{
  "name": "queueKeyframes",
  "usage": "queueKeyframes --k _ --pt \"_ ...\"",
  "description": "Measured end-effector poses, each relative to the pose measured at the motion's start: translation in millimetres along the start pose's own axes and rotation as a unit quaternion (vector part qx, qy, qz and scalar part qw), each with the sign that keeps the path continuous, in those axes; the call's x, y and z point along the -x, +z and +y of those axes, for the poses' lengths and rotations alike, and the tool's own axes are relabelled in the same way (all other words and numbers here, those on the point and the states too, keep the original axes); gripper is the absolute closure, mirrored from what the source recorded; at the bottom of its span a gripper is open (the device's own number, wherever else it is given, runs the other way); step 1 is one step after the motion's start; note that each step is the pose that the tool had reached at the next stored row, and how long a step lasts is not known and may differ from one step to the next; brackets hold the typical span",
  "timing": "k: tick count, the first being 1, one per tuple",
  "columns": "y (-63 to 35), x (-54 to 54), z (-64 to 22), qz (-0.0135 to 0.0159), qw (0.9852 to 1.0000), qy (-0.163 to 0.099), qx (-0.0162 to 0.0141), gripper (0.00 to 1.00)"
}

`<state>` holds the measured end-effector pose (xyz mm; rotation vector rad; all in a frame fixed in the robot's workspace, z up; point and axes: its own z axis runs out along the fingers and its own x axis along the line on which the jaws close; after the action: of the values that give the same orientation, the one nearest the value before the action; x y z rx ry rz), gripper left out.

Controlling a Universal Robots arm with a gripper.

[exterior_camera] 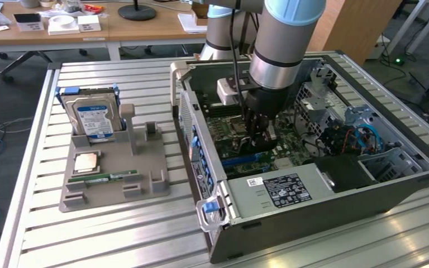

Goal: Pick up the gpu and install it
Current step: 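Insert the gpu into the slot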

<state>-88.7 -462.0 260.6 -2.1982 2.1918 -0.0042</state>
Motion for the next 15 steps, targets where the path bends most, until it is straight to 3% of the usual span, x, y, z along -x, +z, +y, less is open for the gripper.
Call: queueKeyframes --k 15 --pt "2.2 -0.1 0.8 0.0001 1.0000 0.000 0.0000 0.74"
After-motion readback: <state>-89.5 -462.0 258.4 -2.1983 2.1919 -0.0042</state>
